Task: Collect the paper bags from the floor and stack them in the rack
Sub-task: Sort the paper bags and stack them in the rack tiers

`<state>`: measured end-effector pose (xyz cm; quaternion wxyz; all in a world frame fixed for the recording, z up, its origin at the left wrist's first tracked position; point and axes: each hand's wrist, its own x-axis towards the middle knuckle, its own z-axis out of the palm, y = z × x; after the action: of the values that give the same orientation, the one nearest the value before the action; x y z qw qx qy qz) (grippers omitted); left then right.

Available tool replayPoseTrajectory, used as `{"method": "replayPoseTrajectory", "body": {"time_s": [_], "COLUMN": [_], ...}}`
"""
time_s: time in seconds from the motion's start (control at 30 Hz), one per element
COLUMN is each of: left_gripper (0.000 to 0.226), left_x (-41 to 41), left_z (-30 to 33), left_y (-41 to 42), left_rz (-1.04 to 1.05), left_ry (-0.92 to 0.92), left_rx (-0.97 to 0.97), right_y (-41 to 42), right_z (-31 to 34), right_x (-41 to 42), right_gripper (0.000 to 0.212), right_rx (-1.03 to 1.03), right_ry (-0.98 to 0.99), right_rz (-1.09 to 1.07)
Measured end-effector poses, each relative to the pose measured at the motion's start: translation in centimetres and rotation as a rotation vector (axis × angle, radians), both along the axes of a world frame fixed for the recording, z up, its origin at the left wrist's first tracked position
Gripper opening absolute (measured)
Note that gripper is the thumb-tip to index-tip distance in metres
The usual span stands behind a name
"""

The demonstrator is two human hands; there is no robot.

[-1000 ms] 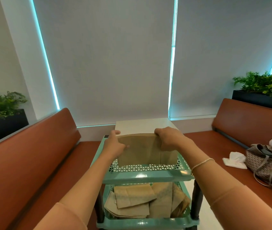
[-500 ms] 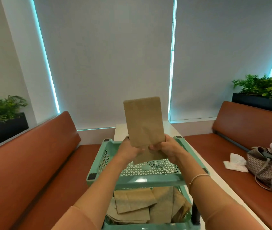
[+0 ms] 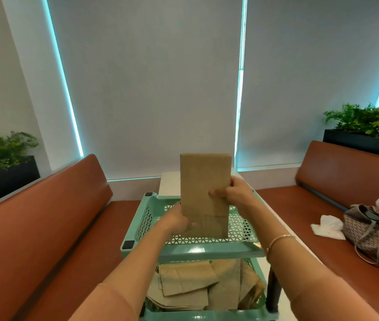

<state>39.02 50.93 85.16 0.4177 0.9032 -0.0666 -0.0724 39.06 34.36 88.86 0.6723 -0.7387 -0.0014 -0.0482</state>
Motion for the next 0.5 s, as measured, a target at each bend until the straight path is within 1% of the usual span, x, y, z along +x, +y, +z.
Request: {"method": "replayPoseTrajectory", "body": {"time_s": [0.07,0.13,0.17,0.2,0.27,0.33,0.4,0.43,0.47,0.5], "left_gripper": [0.053,0.05,0.048,0.046,0.045,0.04,0.03,0.029,0.034,0.043], "left_x": [0.1,0.4,0.6,0.7,0.8,0.8,0.9,0.8,0.8,0.8], "left_z": [0.8,1.8,2.4,2.9,4.1,4.9,4.8,4.6,4.3,4.0], "left_y": [0.5,1.5,2.1,2.8,4.1,4.9,5.0,4.9,4.9,4.9], "left_rz": [-0.045,-0.058,-0.037,-0.007,0.054,0.131,0.237,0.285,0.313,0.315], "left_ry": [0.01,0.034,0.065,0.105,0.153,0.145,0.086,0.065,0.062,0.09], "left_rx": [0.014,0.018,-0.027,-0.114,-0.353,-0.547,-0.623,-0.613,-0.604,-0.604], "right_y": [-0.9,-2.0,-2.7,-3.2,-3.7,-3.5,-2.8,-2.5,-2.1,-1.8], "right_z": [2.4,4.6,5.3,5.8,5.9,4.6,2.4,1.2,0.0,-0.9], "right_x": [-0.3,-0.5,-0.7,-0.8,-1.2,-1.7,-1.9,-1.9,-1.8,-1.6], "right_gripper": [0.04,0.043,0.045,0.047,0.046,0.037,0.031,0.031,0.03,0.028], "right_rx": [-0.038,-0.168,-0.236,-0.291,-0.37,-0.416,-0.4,-0.382,-0.367,-0.351], "right_ry": [-0.116,-0.193,-0.201,-0.193,-0.136,-0.015,0.151,0.221,0.274,0.317], "right_rz": [0.007,-0.002,-0.015,-0.03,-0.061,-0.061,-0.034,-0.04,-0.068,-0.105]}}
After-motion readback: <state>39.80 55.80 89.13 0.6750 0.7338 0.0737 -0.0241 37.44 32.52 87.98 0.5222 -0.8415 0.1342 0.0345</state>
